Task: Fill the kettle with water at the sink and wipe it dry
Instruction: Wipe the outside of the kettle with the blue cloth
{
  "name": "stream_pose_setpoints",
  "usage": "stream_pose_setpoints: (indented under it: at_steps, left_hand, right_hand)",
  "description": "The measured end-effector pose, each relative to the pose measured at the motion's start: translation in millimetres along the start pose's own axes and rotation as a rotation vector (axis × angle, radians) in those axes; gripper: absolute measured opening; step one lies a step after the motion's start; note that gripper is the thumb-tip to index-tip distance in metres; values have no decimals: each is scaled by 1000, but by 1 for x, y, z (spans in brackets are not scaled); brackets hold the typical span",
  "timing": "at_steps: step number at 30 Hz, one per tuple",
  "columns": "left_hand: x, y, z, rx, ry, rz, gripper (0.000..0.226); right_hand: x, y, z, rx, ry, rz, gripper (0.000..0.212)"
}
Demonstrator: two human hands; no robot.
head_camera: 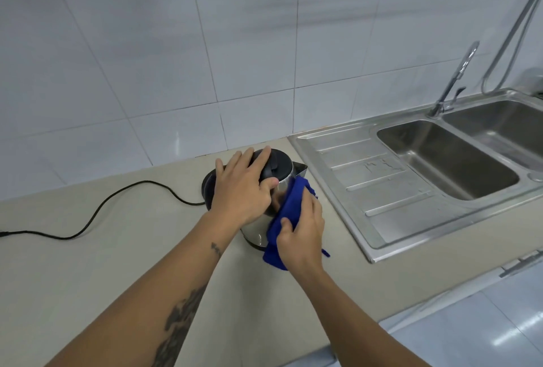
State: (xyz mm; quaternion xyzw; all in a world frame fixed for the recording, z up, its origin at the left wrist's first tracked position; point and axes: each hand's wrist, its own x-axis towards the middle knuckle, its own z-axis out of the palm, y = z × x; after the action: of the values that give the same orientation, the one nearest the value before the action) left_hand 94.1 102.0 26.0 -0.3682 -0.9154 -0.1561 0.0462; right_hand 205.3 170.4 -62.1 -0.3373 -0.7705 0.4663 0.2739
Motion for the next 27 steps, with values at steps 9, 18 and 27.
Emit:
stream_pose_setpoints:
  at_steps: [9, 18, 27]
  left_hand:
    - [-5, 25, 11, 18, 70, -55, 65]
    - [-8, 54, 21, -62, 123, -213, 74]
    - [-3, 63, 38, -93, 241, -284, 77]
  right_hand:
    - [31, 11, -18, -90, -183, 84, 63]
    - [93, 14, -105, -158, -177, -9, 47]
    - [142, 69, -142, -894, -507, 50, 65]
